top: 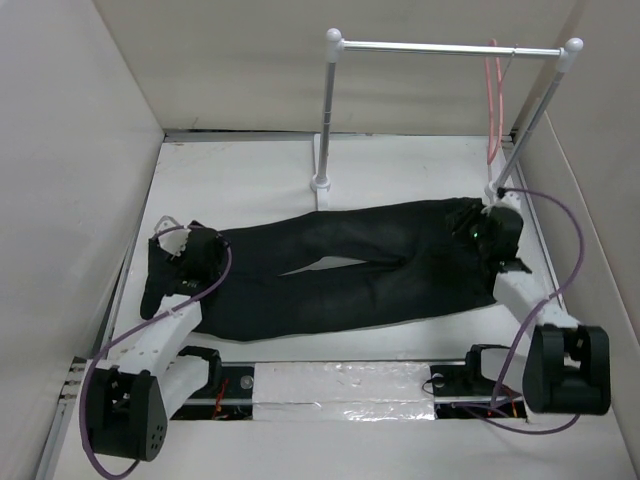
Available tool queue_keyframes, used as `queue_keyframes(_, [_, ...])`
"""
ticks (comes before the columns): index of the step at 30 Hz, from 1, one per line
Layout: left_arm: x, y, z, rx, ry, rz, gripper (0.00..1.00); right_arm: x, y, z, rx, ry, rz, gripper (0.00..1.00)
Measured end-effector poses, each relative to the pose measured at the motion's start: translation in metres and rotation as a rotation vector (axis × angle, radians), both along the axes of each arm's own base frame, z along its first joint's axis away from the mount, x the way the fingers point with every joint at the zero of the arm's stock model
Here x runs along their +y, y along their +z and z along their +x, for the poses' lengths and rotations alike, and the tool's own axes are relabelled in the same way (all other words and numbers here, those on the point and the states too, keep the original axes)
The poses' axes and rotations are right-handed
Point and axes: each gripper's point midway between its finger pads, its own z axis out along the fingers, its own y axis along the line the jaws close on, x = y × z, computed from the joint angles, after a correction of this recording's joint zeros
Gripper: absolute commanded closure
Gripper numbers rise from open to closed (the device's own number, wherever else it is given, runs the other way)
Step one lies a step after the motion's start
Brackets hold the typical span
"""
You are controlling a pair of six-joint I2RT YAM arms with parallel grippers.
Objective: Place the trousers on the hanger
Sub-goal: Flatten out the trousers at the center of the board.
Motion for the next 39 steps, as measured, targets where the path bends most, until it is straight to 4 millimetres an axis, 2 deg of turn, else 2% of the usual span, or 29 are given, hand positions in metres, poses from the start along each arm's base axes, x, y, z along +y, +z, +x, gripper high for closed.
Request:
queue_keyframes(1, [0.007, -0.001, -0.001, -0.004, 0.03, -0.013, 0.43, 0.016, -0.004, -0.011, -0.014, 0.041, 0.013, 0.85])
queue_keyframes(2, [0.012, -0.002, -0.002, -0.005, 0.059, -0.025, 0.43, 0.031, -0.008, -0.022, -0.023, 0.081, 0.025, 1.0])
queue_keyframes(4, [0.022, -0.004, -0.002, -0.004, 0.111, -0.037, 0.43, 0.061, -0.017, -0.043, -0.024, 0.172, 0.054, 1.0])
queue_keyframes(7, [0.027, -0.015, 0.0, 0.044, 0.152, -0.034, 0.43, 0.095, -0.024, -0.073, -0.042, 0.302, 0.072, 1.0])
queue_keyframes(10, [0.035, -0.027, 0.012, 0.135, 0.196, -0.019, 0.43, 0.123, -0.011, -0.094, -0.108, 0.42, 0.073, 1.0])
queue_keyframes(15, [0.051, -0.041, 0.036, 0.241, 0.258, -0.008, 0.44, 0.158, 0.02, -0.116, -0.232, 0.585, 0.041, 0.9])
queue_keyframes(20, [0.062, -0.055, 0.056, 0.336, 0.25, -0.026, 0.44, 0.177, 0.019, -0.131, -0.245, 0.685, -0.002, 0.82])
queue_keyframes(23, [0.066, -0.07, 0.071, 0.415, 0.239, -0.026, 0.45, 0.184, 0.018, -0.137, -0.246, 0.724, -0.026, 0.8])
queue_keyframes(25, [0.069, -0.085, 0.077, 0.478, 0.237, -0.022, 0.45, 0.188, 0.021, -0.139, -0.253, 0.745, -0.044, 0.79])
queue_keyframes(28, [0.074, -0.087, 0.087, 0.52, 0.232, -0.002, 0.47, 0.194, 0.031, -0.139, -0.275, 0.767, -0.066, 0.78])
queue_keyframes(31, [0.076, -0.088, 0.091, 0.545, 0.22, 0.002, 0.58, 0.198, 0.036, -0.138, -0.29, 0.782, -0.082, 0.78])
queue_keyframes(32, [0.077, -0.088, 0.091, 0.557, 0.217, 0.006, 0.76, 0.199, 0.036, -0.138, -0.289, 0.784, -0.086, 0.78])
queue_keyframes(35, [0.079, -0.089, 0.097, 0.583, 0.2, 0.017, 1.0, 0.199, 0.033, -0.136, -0.277, 0.776, -0.094, 0.77])
queue_keyframes(39, [0.077, -0.087, 0.109, 0.577, 0.176, 0.01, 1.0, 0.197, 0.036, -0.131, -0.276, 0.753, -0.101, 0.77])
